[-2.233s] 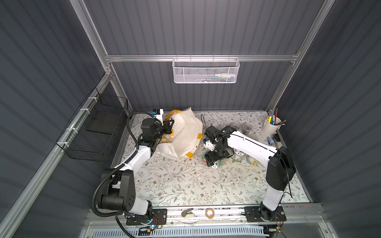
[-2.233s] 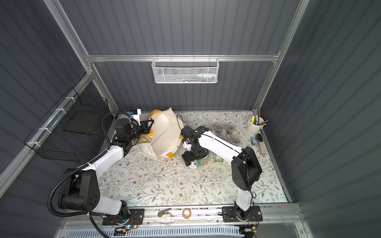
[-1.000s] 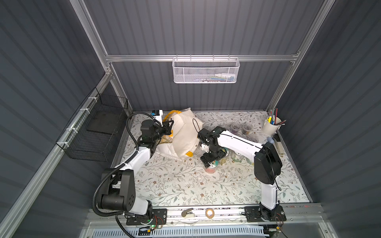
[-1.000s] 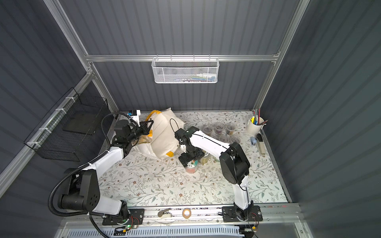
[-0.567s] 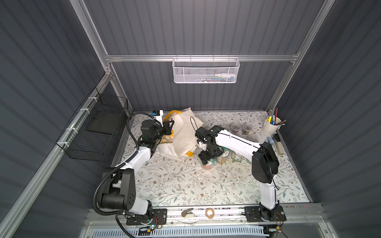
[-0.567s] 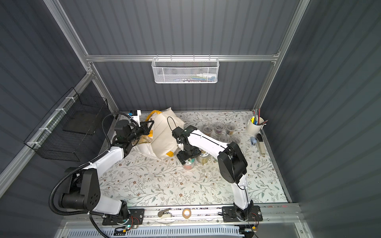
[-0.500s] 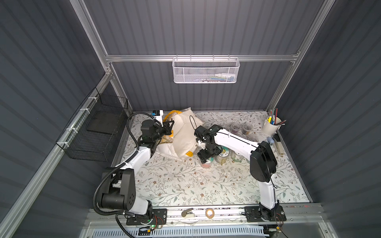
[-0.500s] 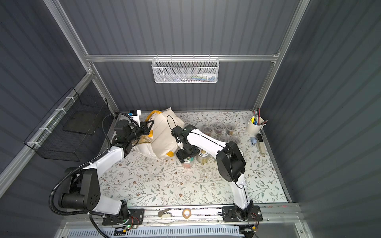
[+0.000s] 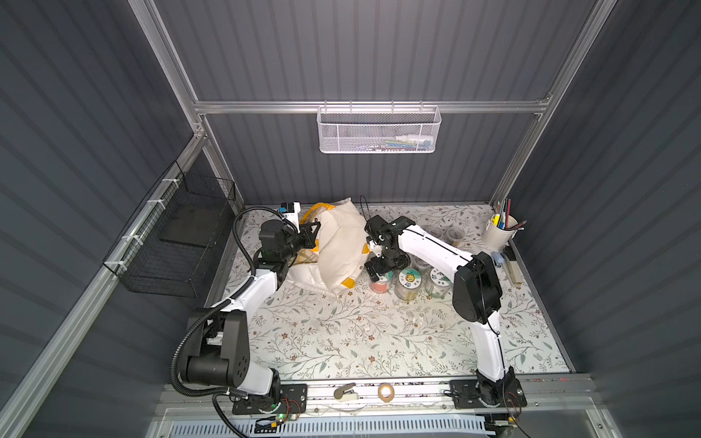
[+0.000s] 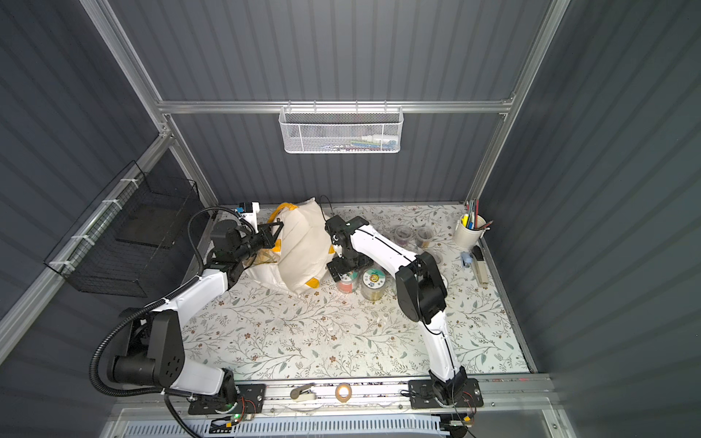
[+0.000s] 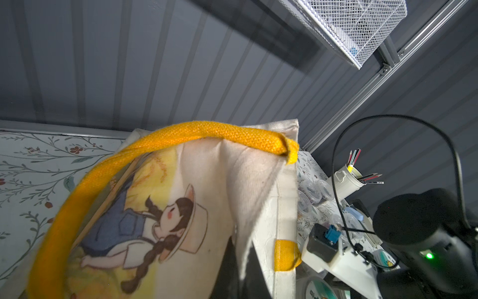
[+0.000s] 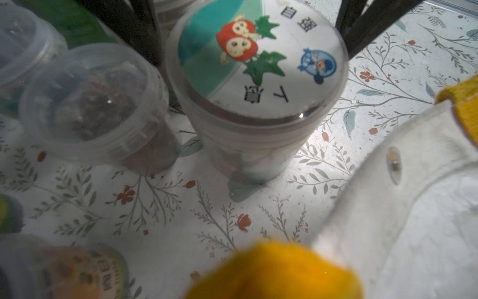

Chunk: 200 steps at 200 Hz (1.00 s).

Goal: Take out the seed jars from the canvas bag
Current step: Place the seed jar at the center of the board, then place the canvas bag at the center of the board.

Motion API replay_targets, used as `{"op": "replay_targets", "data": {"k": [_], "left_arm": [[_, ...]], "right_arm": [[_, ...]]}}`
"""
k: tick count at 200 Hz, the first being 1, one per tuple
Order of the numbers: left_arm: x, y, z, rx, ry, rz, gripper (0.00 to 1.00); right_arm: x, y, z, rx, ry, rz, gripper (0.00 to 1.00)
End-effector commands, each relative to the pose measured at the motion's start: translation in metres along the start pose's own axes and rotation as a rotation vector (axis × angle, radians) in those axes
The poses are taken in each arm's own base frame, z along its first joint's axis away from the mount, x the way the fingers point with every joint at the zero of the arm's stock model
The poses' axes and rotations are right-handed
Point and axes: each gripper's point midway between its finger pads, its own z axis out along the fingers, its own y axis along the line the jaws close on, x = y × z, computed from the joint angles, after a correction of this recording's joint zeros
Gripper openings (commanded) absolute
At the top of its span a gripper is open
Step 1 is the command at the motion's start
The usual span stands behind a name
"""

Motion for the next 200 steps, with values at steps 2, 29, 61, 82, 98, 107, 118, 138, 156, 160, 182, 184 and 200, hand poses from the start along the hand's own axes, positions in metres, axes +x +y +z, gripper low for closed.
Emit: {"op": "replay_targets", "data": {"k": [2,29,61,82,98,107,118,138,156,160,182,184,200], "left_arm": [[-0.026,-0.005,-0.008,-0.031,-0.016,-0.018,0.0],[-0.044,-0.007,-0.013,-0.078,-0.015,-0.033,0.0],[-0.07,-0.016,-0.02,-0.097,-0.044,-0.041,0.0],[-0.083,-0.023,-0.023,-0.101,-0.046,-0.041,0.0],[-0.096,-0.022,-0.025,-0.134,-0.071,-0.038,0.0],[-0.101,-0.024,-0.026,-0.132,-0.076,-0.038,0.0],[-0.105,-0.026,-0.027,-0.132,-0.08,-0.042,0.0],[-0.113,-0.032,-0.03,-0.12,-0.089,-0.052,0.0],[-0.118,-0.038,-0.032,-0.102,-0.096,-0.058,0.0],[-0.119,-0.039,-0.032,-0.101,-0.096,-0.058,0.0],[-0.121,-0.039,-0.032,-0.104,-0.096,-0.061,0.0],[-0.121,-0.039,-0.032,-0.104,-0.095,-0.062,0.0],[-0.121,-0.04,-0.032,-0.102,-0.093,-0.068,0.0]], "right_arm": [[-0.015,0.014,-0.033,-0.105,-0.135,0.025,0.99],[-0.029,0.021,-0.074,-0.192,-0.302,0.07,0.99],[-0.045,0.025,-0.112,-0.346,-0.497,0.154,0.99],[-0.052,0.022,-0.112,-0.411,-0.534,0.206,0.93],[-0.057,0.026,-0.104,-0.465,-0.509,0.214,0.9],[-0.06,0.027,-0.097,-0.475,-0.503,0.217,0.88],[-0.065,0.028,-0.089,-0.488,-0.496,0.228,0.86],[-0.075,0.031,-0.083,-0.531,-0.503,0.246,0.83],[-0.087,0.033,-0.075,-0.551,-0.526,0.259,0.81],[-0.09,0.033,-0.073,-0.554,-0.531,0.262,0.8],[-0.104,0.032,-0.062,-0.565,-0.544,0.288,0.74],[-0.105,0.033,-0.061,-0.567,-0.545,0.289,0.74],[-0.115,0.035,-0.054,-0.591,-0.551,0.296,0.72]]}}
